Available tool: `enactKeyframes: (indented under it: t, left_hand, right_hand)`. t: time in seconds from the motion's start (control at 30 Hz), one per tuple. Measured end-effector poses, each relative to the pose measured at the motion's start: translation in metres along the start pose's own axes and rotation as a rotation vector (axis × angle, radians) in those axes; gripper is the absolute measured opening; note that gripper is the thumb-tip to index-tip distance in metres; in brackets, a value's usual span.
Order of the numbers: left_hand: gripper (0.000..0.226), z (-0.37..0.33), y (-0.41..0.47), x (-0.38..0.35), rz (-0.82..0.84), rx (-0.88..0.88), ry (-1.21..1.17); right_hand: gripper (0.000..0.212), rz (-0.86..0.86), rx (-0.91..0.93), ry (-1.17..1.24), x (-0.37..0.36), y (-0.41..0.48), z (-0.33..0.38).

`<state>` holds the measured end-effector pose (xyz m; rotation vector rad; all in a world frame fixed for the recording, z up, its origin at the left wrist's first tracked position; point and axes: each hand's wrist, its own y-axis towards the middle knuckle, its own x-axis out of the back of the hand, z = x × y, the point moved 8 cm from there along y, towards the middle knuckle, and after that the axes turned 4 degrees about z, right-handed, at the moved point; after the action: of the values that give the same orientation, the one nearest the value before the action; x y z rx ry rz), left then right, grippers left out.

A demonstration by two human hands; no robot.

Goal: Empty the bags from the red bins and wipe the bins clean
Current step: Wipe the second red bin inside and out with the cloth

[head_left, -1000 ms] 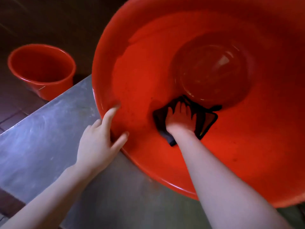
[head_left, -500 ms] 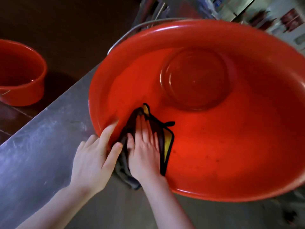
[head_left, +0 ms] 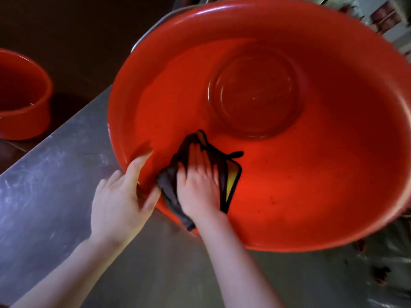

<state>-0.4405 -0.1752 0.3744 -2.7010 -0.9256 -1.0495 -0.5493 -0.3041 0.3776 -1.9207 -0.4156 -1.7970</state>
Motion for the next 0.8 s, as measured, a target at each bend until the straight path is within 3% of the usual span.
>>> enactKeyframes:
  t: [0.13,0.23,0.33,0.4,0.5,0.6,0.7,0.8]
  left_hand:
    - [0.061,-0.005,-0.005,0.003,-0.016,-0.027,-0.017]
    - [0.06,-0.009,-0.004,0.001,-0.017,-0.056,-0.045]
    - [0.06,-0.012,-0.004,-0.002,-0.024,-0.103,-0.05]
    - [0.061,-0.011,-0.004,-0.003,-0.042,-0.101,-0.069]
    - [0.069,-0.007,0.0,-0.005,-0.033,-0.064,-0.1]
    - [0.069,-0.005,0.001,-0.006,-0.041,-0.035,-0.077]
    - [0.057,-0.002,-0.002,-0.004,-0.062,-0.07,-0.094]
    - [0.048,-0.004,-0.002,-0.002,-0.063,-0.099,-0.119]
  right_hand:
    - [0.066,0.023,0.036,-0.065,-0.005,-0.04,-0.013]
    - [0.062,0.034,-0.113,-0.211,0.001,0.002,-0.065]
    - [0.06,0.115,-0.31,-0.202,0.008,0.048,-0.114]
    - [0.061,0.145,-0.347,-0.192,0.008,0.066,-0.122]
    - [0.061,0.108,-0.294,-0.139,0.005,0.061,-0.097]
    - [0.063,-0.029,-0.079,-0.027,-0.001,0.017,-0.032]
    - [0.072,-0.048,0.079,0.056,-0.007,-0.028,0.013]
    - [0.068,-0.045,0.066,0.044,-0.005,-0.015,0.003]
